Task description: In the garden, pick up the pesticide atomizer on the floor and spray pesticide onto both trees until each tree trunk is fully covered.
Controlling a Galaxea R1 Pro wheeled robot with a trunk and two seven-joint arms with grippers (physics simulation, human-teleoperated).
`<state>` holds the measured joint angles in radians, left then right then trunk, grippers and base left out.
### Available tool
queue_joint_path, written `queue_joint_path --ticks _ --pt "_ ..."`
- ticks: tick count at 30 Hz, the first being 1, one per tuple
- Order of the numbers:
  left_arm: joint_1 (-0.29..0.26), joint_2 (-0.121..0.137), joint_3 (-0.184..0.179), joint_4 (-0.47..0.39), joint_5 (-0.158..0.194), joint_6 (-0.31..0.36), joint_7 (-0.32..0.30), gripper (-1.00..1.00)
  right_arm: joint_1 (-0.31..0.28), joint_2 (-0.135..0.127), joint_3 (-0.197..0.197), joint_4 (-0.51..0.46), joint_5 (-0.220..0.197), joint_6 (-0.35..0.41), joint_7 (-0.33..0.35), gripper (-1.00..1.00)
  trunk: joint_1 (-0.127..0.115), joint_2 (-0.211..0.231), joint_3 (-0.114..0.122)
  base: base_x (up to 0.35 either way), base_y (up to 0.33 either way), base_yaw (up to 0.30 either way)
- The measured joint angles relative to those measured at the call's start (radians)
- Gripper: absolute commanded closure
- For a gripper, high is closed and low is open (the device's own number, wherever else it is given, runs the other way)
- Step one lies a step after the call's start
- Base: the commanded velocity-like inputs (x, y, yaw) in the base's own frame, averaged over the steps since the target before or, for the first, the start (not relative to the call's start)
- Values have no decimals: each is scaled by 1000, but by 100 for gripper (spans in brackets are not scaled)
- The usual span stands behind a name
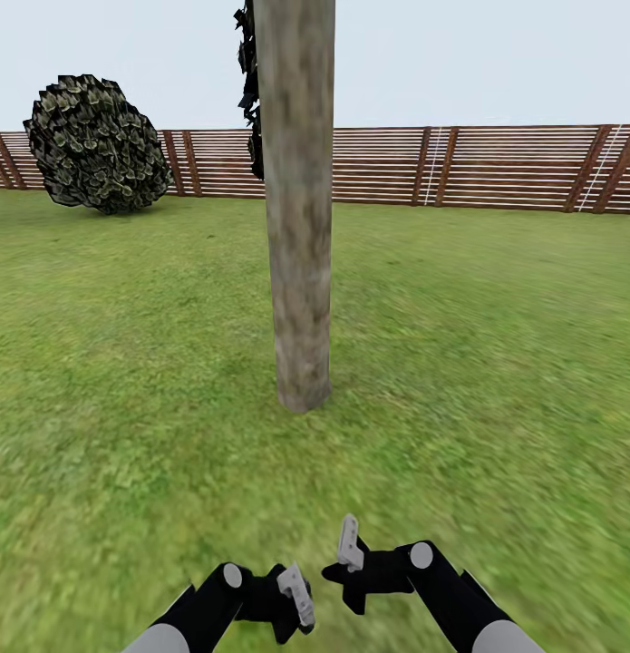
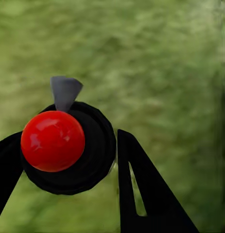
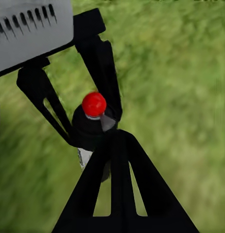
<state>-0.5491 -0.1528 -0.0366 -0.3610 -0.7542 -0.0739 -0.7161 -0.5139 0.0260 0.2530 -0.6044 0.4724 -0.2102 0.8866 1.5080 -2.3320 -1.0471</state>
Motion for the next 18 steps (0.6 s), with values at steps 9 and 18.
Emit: queue_joint_path --ticks 9,18 --pt "0 -10 0 -1 0 -4 -28 100 0 3 0 0 0 0 0 100 0 0 0 0 0 0" --pt "-1 -17 0 -2 3 -5 -25 100 0 8 0 0 0 0 0 100 0 0 0 0 0 0"
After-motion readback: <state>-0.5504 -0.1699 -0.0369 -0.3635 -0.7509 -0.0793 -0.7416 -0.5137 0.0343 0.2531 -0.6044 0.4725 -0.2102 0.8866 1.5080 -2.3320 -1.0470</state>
